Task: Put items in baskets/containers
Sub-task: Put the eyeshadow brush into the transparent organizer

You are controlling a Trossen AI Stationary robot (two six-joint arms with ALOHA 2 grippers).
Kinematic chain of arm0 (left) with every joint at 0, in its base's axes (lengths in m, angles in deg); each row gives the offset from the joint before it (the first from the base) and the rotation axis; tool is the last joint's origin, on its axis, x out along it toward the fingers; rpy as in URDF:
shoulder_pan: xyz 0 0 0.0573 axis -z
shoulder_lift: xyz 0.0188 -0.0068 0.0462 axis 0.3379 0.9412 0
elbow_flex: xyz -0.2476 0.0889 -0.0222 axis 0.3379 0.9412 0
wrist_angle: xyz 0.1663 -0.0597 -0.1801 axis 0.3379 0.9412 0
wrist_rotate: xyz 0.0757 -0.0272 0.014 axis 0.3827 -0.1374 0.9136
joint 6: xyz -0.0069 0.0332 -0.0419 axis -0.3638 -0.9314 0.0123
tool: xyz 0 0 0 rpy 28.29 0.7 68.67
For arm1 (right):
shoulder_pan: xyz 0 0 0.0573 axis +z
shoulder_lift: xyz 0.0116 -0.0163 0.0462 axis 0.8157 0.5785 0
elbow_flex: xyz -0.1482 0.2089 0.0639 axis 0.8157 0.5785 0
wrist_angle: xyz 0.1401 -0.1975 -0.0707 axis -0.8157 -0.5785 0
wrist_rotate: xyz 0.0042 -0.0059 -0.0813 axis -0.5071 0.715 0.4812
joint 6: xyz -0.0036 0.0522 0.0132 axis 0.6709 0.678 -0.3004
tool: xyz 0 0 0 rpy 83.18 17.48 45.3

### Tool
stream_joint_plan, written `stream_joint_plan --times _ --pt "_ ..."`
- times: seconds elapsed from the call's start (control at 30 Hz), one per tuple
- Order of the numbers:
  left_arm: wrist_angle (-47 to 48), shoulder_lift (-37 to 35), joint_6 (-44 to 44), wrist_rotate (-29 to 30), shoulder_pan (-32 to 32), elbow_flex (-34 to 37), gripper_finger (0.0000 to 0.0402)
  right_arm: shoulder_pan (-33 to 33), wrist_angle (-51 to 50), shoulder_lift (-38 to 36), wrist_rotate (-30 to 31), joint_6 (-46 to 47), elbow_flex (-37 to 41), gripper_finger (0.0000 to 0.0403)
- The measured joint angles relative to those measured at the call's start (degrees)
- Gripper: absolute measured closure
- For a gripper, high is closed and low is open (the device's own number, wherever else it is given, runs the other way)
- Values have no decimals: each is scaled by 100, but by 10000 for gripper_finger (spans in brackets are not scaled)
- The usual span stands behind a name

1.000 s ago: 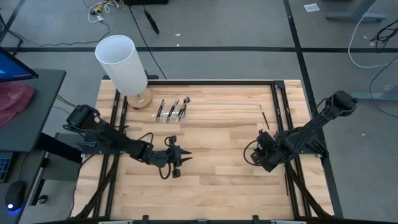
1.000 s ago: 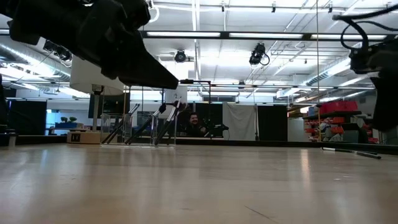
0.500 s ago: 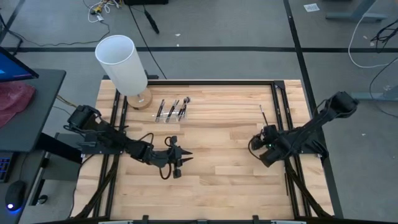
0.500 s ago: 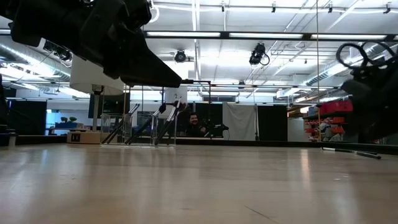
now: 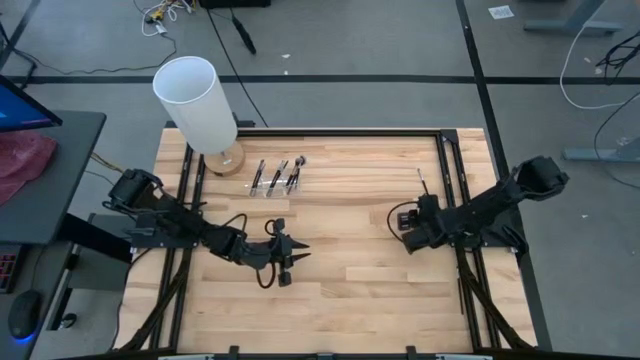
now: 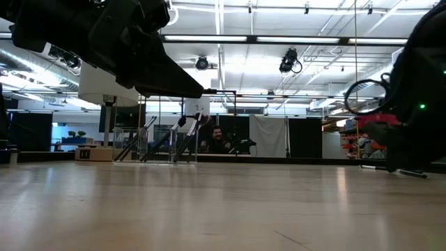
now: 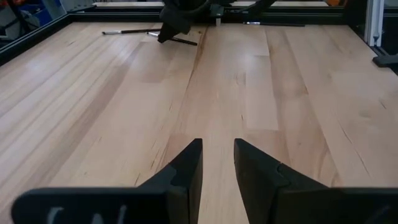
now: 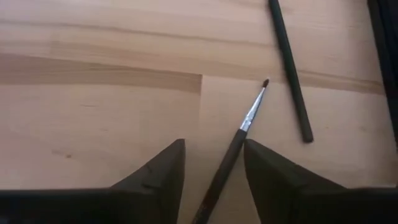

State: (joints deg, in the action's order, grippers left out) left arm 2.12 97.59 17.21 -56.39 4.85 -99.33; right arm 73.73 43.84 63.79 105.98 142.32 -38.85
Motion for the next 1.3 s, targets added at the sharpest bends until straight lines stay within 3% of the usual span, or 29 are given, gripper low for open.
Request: stream_joint_plan --times 0.23,0.67,0.83,1.0,1.17,1.3 --pt "-4 0 2 0 0 0 307 -213 382 463 -42 -223 -38 272" --pt "-6 0 117 -3 4 0 307 239 1718 853 631 -1821 36 353" --pt "-6 0 118 -2 33 0 307 406 2934 1127 1378 -2283 420 392" --pt "-13 -2 107 -7 47 0 307 759 4926 1300 1991 -2433 1140 393" --pt "-113 -2 107 -5 52 0 307 1143 6168 1355 2014 -2893 1394 394" --pt "-309 -4 37 -5 50 0 307 1200 6950 1367 1693 -3897 1271 397"
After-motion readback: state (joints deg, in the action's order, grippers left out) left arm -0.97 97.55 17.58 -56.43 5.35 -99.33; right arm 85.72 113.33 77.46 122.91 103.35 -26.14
